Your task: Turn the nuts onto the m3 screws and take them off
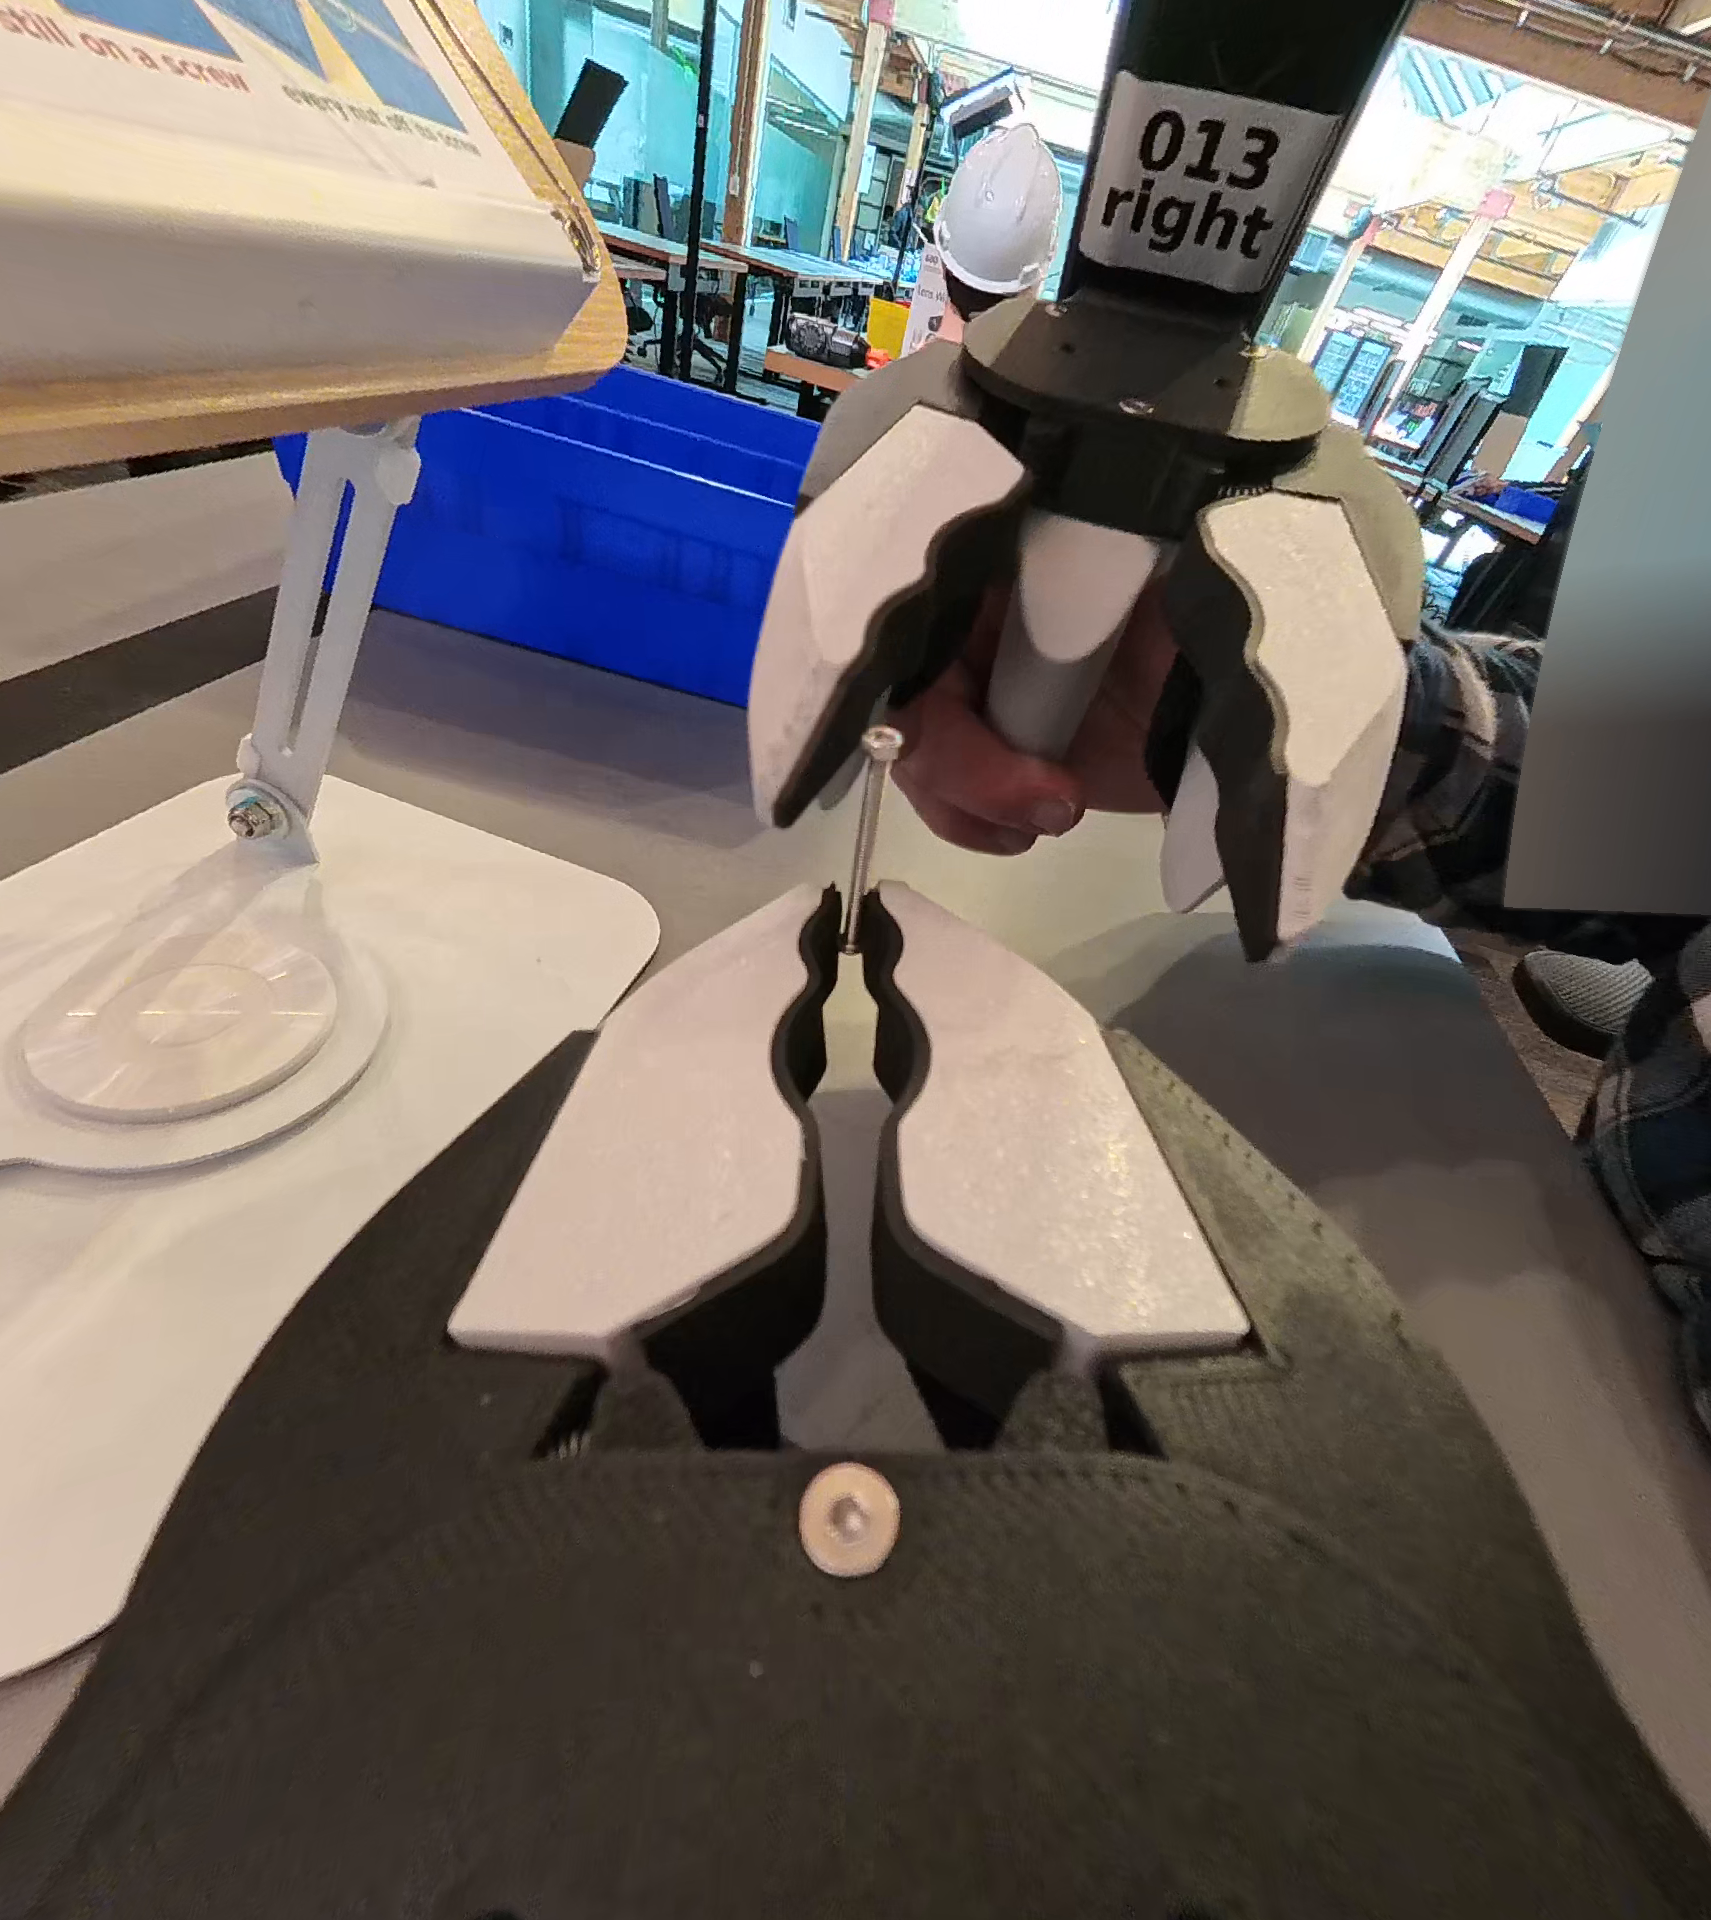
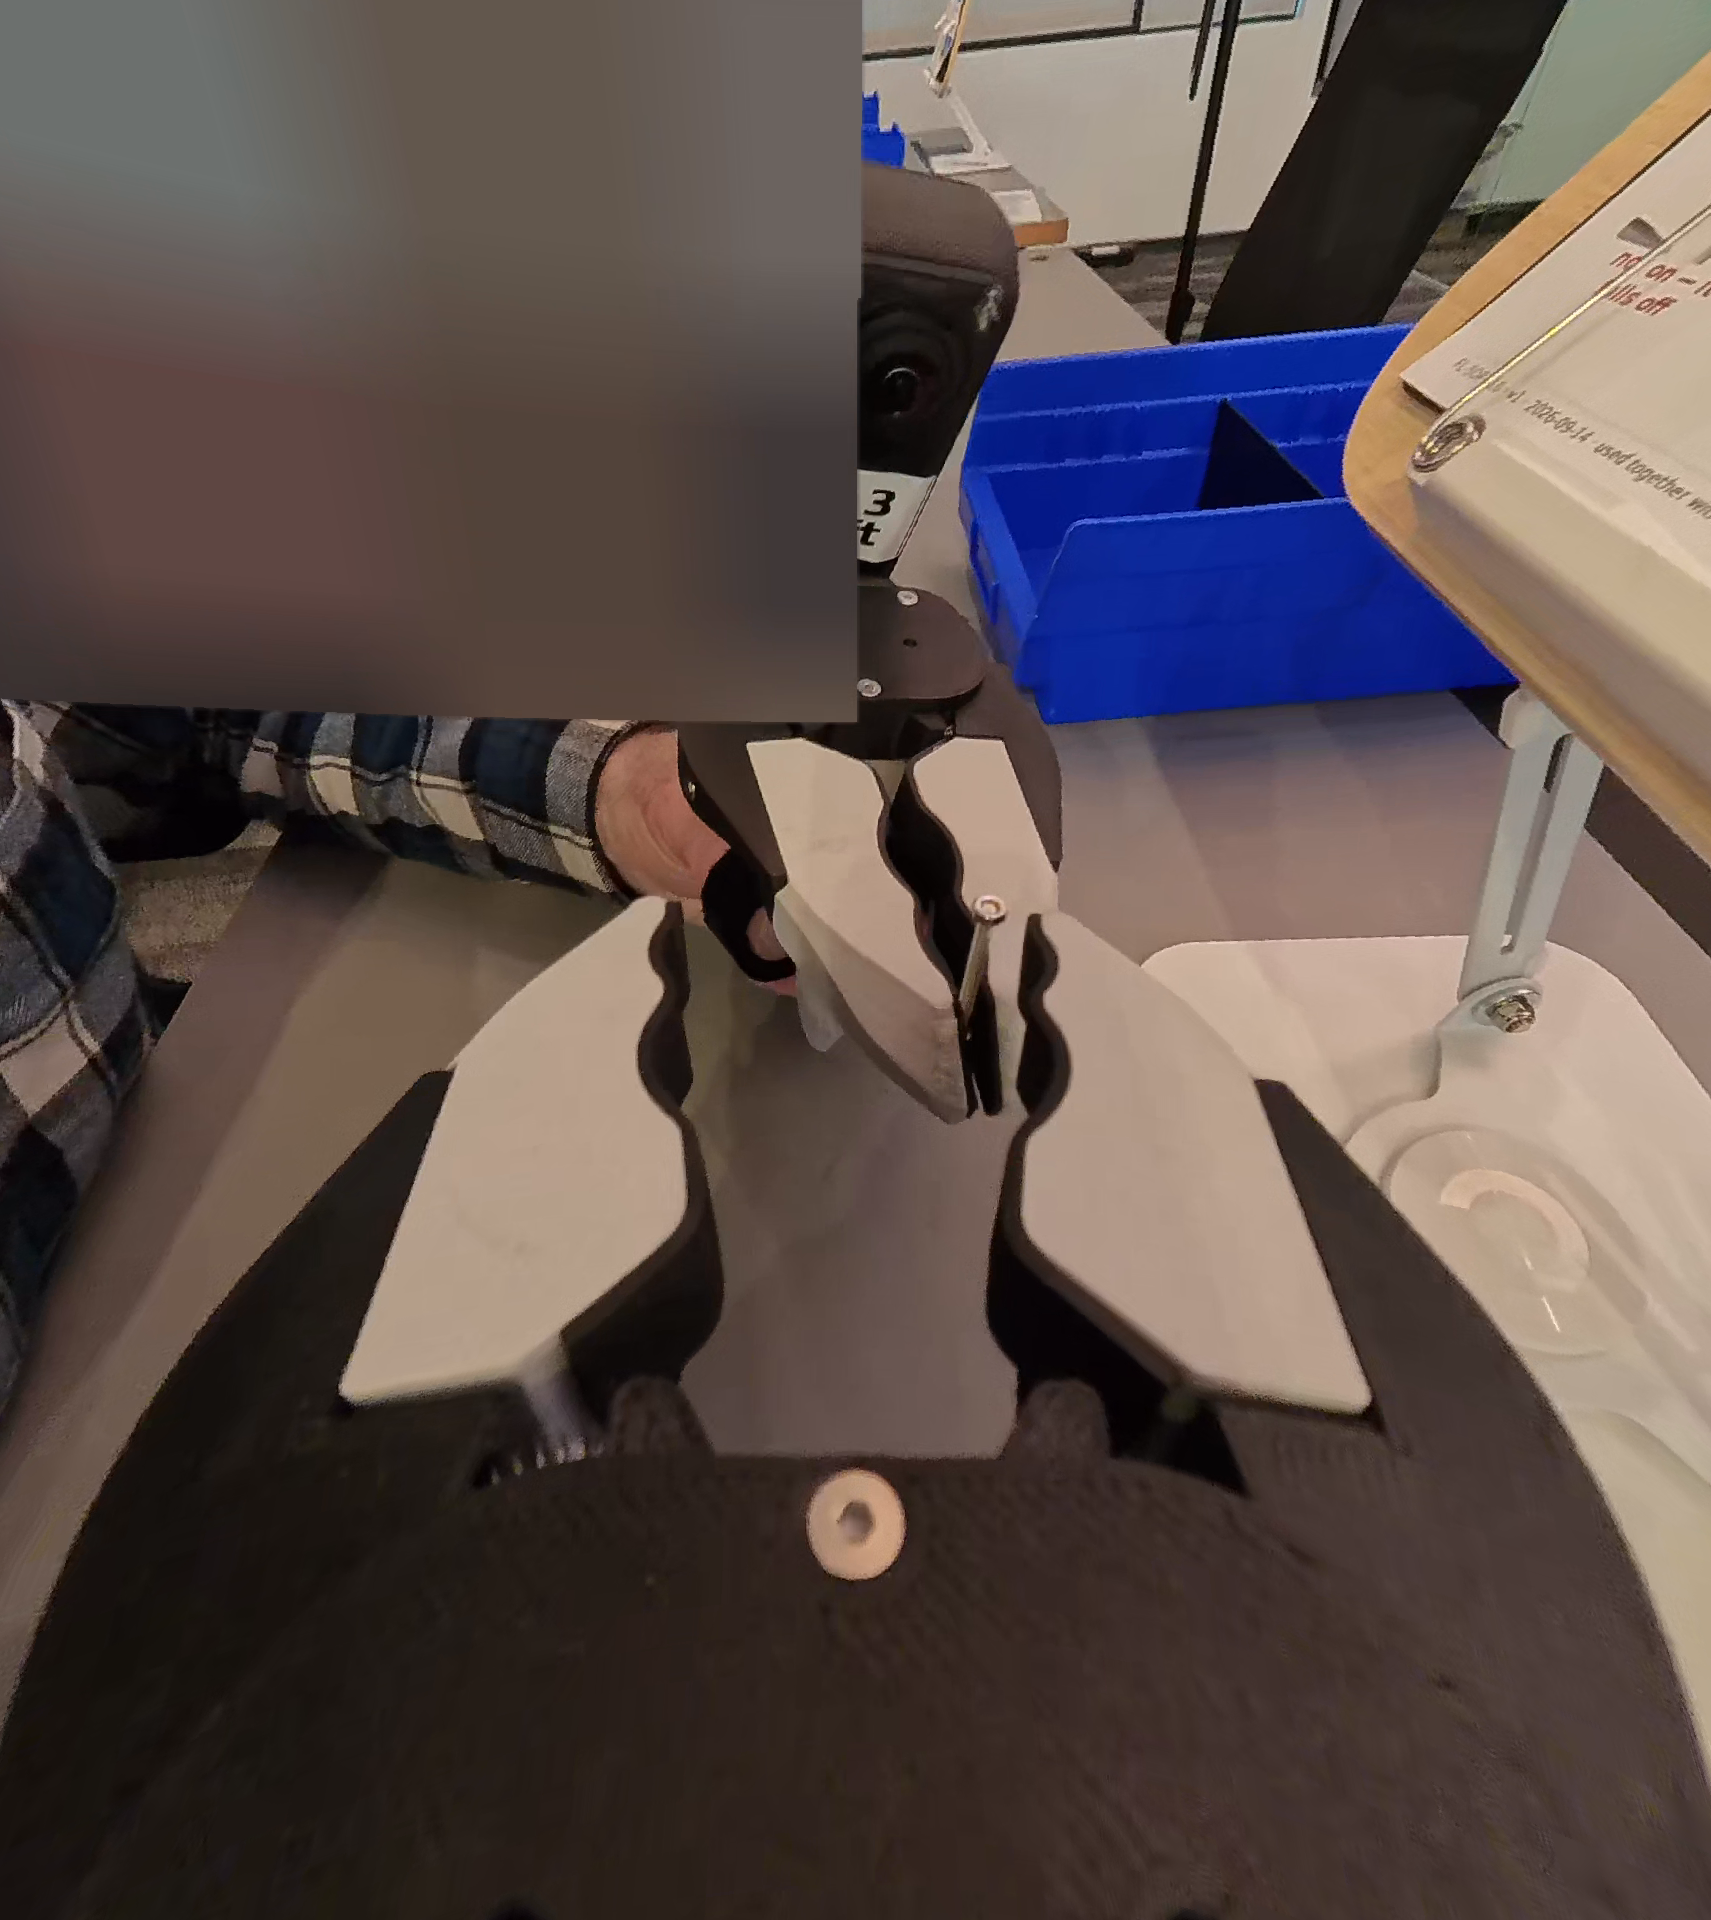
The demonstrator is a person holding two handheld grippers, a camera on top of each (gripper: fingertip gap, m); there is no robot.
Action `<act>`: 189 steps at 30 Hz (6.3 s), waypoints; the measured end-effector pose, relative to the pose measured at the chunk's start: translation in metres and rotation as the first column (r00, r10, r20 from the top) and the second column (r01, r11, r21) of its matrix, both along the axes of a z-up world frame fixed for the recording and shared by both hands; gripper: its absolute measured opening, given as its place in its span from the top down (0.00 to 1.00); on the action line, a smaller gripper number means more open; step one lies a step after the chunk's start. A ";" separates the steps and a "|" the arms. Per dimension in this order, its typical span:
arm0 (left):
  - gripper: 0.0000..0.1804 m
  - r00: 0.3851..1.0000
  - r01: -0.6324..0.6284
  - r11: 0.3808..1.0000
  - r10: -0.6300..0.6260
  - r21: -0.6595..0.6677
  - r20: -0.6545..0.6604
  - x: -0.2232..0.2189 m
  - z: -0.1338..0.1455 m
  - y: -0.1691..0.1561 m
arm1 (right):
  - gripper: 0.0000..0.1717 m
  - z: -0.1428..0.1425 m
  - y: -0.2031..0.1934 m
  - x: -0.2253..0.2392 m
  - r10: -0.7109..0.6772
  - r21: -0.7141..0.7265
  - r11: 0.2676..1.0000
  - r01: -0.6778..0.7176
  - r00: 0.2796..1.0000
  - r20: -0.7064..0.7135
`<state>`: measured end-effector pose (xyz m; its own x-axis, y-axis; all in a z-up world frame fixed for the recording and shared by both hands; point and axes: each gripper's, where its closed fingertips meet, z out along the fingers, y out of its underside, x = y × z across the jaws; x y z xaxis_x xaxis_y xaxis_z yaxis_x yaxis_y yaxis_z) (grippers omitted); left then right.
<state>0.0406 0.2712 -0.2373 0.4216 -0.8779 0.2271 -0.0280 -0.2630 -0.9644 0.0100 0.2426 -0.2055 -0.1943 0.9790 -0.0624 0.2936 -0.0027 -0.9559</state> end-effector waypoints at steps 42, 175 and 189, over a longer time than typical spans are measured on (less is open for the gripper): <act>0.98 1.000 0.001 1.000 -0.001 -0.011 0.027 0.000 0.009 0.000 | 0.47 0.013 -0.012 -0.019 0.050 -0.022 0.998 -0.055 0.978 -0.201; 0.85 0.503 -0.547 0.824 0.182 -0.149 -0.845 -0.413 -0.019 0.172 | 1.00 -0.080 0.023 0.032 -0.393 0.179 0.910 0.373 0.916 0.087; 0.85 0.169 -0.068 0.979 -0.176 -0.190 -0.970 -0.393 -0.092 0.183 | 1.00 -0.081 0.021 0.032 -0.377 0.165 0.919 0.359 0.922 0.092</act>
<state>-0.3525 0.4544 -0.3291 0.3542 -0.9119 -0.2073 -0.9351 -0.3471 -0.0707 0.0423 0.2637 -0.2862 0.1818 0.9799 0.0825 0.4103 0.0007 -0.9120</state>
